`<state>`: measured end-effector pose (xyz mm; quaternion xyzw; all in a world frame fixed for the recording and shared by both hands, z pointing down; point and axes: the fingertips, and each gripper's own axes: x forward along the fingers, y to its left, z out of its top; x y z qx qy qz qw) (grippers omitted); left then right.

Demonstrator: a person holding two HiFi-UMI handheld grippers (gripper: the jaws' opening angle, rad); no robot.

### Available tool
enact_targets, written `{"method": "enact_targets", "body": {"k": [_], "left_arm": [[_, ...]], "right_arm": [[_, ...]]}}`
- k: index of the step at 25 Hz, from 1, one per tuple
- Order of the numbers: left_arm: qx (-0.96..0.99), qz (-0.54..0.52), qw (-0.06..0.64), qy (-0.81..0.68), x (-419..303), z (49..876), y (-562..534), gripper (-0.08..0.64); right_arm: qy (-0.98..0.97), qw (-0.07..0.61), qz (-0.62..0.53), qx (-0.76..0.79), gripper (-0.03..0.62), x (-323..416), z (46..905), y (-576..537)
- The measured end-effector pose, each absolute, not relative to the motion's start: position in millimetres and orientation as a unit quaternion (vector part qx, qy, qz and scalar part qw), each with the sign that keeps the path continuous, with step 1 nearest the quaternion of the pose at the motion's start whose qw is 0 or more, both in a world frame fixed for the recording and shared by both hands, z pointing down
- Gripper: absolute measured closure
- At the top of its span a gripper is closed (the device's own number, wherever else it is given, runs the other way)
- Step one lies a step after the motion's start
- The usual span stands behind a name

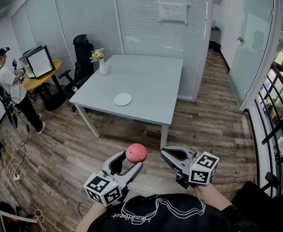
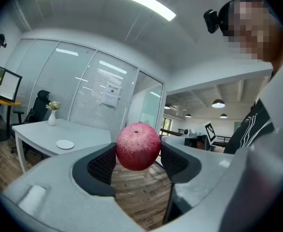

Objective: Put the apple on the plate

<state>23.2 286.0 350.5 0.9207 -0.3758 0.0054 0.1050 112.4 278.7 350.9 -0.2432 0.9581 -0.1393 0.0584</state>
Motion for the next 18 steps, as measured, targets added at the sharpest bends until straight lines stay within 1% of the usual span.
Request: {"method": "enact_targets", "body": {"k": [6,12,18], "left_arm": [[0.921,0.018,0.102,-0.375,29,353,287,0.264],[0.918,0.016,0.102,-0.384,18,351,275,0.264],[0.915,0.016,0.115,-0.386,6,359,248,0.264]], "right_arm": [[0.957,0.059,-0.145,-0.244,0.583,119,355,271],[0.958,0.064,-0.151,-0.235,0.583,110,355,258],[0.949,0.074,-0.183,-0.247,0.583,105,361,226]]}}
